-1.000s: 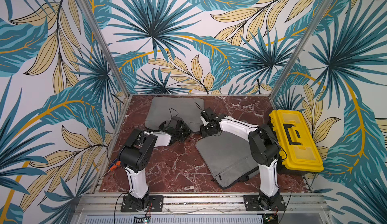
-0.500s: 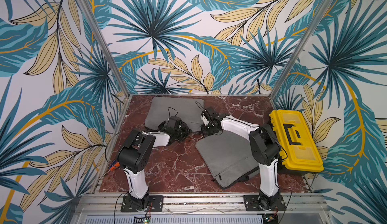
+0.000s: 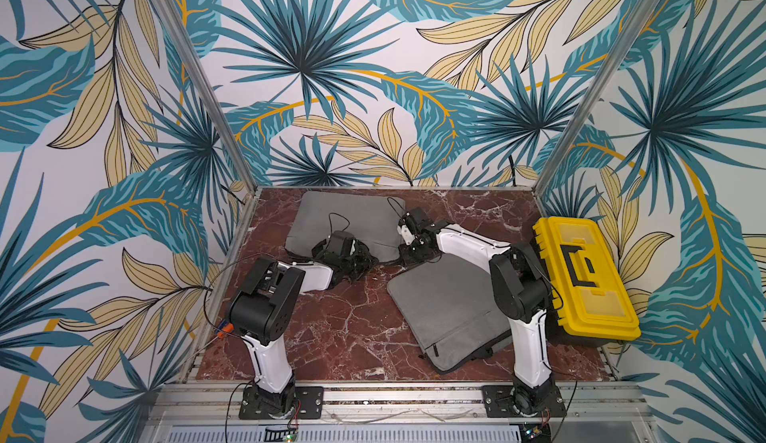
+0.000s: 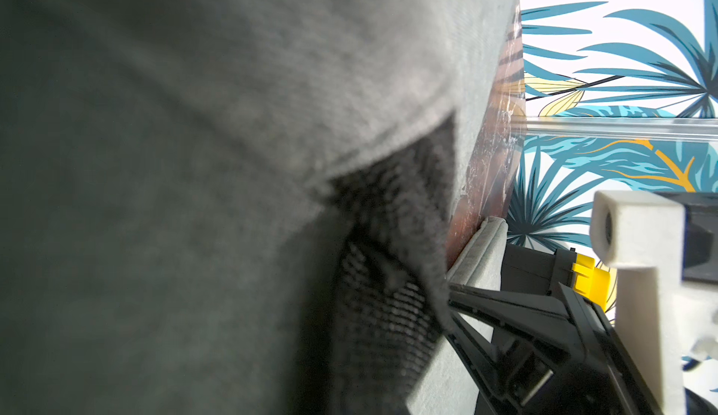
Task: Open the zippered laptop bag and take out the laptop
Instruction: Unzip the zipper on the zippered laptop bag.
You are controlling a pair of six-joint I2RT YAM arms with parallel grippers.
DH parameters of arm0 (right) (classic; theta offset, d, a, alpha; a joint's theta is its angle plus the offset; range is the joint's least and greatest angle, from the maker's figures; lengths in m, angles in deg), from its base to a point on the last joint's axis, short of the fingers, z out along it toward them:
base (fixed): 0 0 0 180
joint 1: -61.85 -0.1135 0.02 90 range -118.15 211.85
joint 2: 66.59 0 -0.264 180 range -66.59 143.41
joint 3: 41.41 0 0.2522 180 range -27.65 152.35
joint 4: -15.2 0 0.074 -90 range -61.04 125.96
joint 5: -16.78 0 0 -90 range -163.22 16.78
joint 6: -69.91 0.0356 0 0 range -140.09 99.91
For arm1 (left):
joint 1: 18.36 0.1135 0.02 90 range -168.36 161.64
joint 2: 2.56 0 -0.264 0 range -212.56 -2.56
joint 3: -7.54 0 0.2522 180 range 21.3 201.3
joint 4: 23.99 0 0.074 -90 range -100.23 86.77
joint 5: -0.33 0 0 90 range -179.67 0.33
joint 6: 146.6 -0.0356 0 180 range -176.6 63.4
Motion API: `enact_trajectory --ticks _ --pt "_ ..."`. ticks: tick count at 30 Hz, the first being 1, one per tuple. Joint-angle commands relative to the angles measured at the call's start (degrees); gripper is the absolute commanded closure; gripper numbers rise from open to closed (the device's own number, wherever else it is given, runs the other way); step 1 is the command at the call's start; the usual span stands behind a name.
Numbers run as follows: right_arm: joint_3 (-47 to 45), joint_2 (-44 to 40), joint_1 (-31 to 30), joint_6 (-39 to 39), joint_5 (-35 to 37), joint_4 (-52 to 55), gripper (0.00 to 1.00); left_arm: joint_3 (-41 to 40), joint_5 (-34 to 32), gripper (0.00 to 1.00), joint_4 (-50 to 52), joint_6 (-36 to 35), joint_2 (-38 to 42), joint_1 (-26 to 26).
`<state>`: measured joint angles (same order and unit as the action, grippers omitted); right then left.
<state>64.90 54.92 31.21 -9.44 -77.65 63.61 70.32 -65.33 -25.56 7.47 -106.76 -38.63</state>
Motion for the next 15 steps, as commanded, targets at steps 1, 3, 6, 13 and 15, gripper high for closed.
enact_trajectory --ticks 1,3,6,13,15 --pt "1.87 2.23 2.79 -0.55 7.01 3.66 1.00 -1.97 0.16 1.00 1.52 -2.08 2.38 1.45" --pt "2.62 2.66 3.20 -0.37 7.34 3.75 1.00 -2.32 0.14 1.00 1.56 -2.11 2.49 1.51" --pt "3.88 3.48 3.73 -0.28 8.23 3.74 1.00 -2.77 0.23 1.00 1.51 -2.12 2.65 1.73" --pt "6.91 5.54 4.73 0.43 11.03 4.54 1.00 -4.07 0.51 1.00 1.53 -2.29 2.78 1.82" --pt "7.74 6.04 4.91 0.68 12.16 4.88 1.00 -4.62 0.51 1.00 1.54 -2.36 2.86 1.86"
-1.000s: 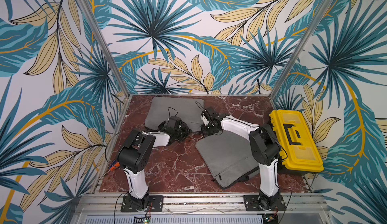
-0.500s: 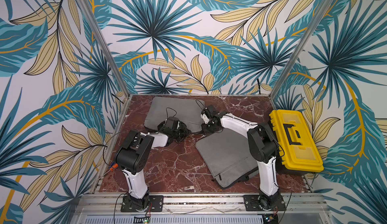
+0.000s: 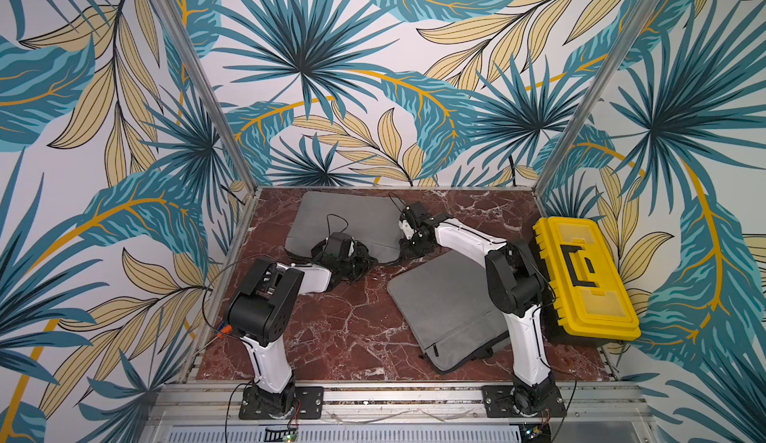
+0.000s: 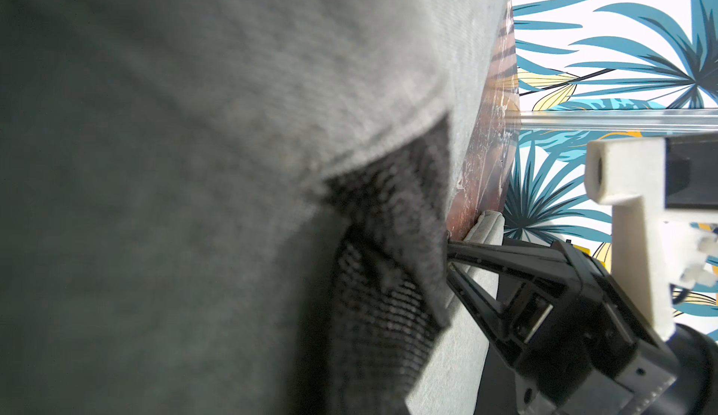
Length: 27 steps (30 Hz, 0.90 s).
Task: Open the zippered laptop bag and take out the laptop
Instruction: Unzip the zipper on the zippered laptop bag.
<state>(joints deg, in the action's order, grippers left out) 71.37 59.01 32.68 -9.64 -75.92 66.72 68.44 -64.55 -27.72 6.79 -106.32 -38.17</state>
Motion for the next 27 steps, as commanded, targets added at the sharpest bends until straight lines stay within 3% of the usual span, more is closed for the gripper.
enact_trajectory --ticks 1,10,13,17,20,24,27 --pt "1.79 2.25 3.53 1.09 11.18 2.06 1.00 -3.08 -0.20 1.00 3.71 -1.66 2.38 1.46" --pt "2.26 2.05 3.60 0.76 6.97 1.03 0.99 -3.34 -0.81 1.00 3.70 -0.78 2.05 1.49" --pt "0.90 0.51 3.55 0.11 4.28 -0.12 0.91 -1.78 -0.08 0.96 3.64 -0.15 1.14 1.50" --pt "-0.60 -1.63 3.48 0.17 2.95 -0.66 0.87 -0.48 -0.12 0.76 3.70 -0.17 1.72 1.46" --pt "-2.22 -3.59 3.38 0.28 1.54 -1.83 0.79 -0.51 -0.65 0.55 3.69 0.21 3.26 1.55" --pt "-3.84 -6.38 2.90 -0.15 -0.02 -3.33 0.77 -1.45 -1.02 0.39 3.68 1.29 5.57 2.21" --pt "-3.76 -7.98 2.19 -1.11 0.41 -3.05 0.68 -3.22 -2.55 0.32 3.72 1.89 8.33 2.88"
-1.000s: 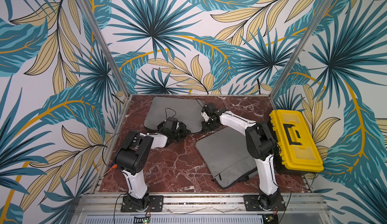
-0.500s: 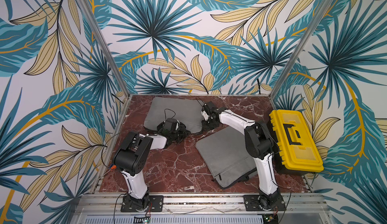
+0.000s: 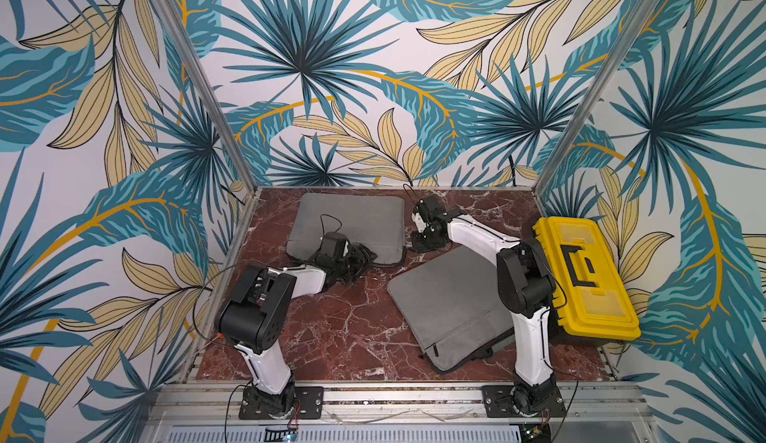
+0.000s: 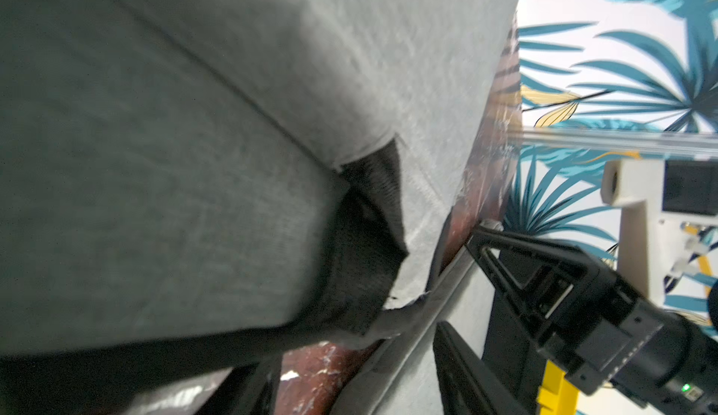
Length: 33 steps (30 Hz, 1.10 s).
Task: Open the zippered laptop bag and take out the laptop
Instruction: Unzip the zipper on the zippered laptop bag, then open the bag flap on the zippered laptop bag.
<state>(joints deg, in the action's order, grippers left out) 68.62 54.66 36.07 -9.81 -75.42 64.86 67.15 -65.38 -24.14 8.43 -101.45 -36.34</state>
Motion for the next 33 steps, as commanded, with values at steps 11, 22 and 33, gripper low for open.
enact_trajectory --ticks 11,22,33 --pt "0.61 -6.52 -9.13 -6.32 4.08 -4.12 0.44 -7.15 -2.40 0.11 0.20 -0.90 10.68 10.55" --pt "7.61 0.93 -17.11 -13.08 10.40 -2.62 0.43 -9.19 -0.59 0.10 0.19 -2.10 12.27 17.43" --pt "14.40 10.06 -21.85 -19.83 16.17 -0.03 0.11 -11.08 0.01 0.09 0.19 -2.45 14.47 19.82"
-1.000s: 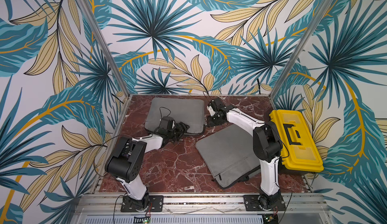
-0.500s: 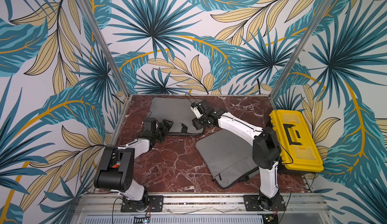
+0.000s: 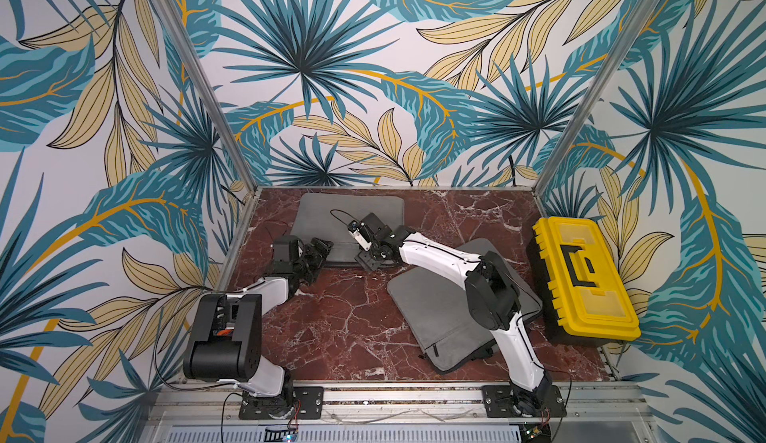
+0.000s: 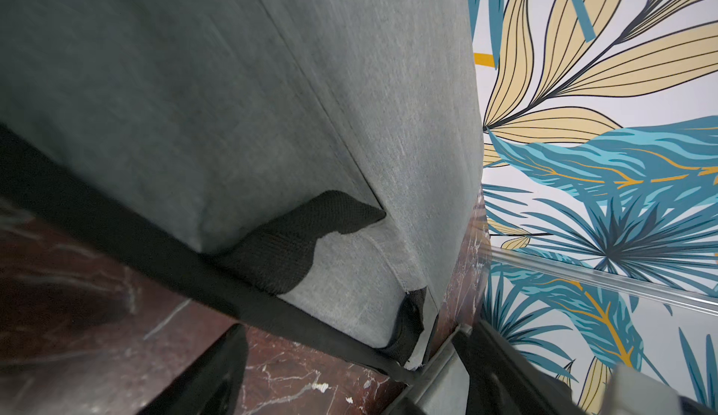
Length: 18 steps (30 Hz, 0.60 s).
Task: Open the zippered laptop bag and take out the laptop
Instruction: Open the bag flap on the zippered laptop bag.
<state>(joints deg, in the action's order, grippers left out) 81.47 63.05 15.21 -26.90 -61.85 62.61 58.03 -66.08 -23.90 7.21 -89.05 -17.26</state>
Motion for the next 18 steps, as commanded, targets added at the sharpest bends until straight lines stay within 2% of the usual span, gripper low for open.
enact_trajectory --ticks 1,9,14,18 --pt "2.10 2.29 -1.15 -2.94 2.57 2.45 0.11 -2.14 0.78 0.09 -0.05 -1.23 2.19 0.87" --pt "3.92 5.21 -1.24 -2.07 7.25 1.67 0.20 -2.80 1.38 0.10 -0.04 -1.14 2.47 1.36" --pt "6.54 7.01 -1.11 -1.19 11.31 1.90 0.51 -2.98 1.95 0.10 -0.07 -1.15 2.50 1.40" --pt "8.49 6.62 -1.14 -0.46 11.27 1.80 0.75 -3.37 2.31 0.10 -0.04 -1.23 2.85 1.42"
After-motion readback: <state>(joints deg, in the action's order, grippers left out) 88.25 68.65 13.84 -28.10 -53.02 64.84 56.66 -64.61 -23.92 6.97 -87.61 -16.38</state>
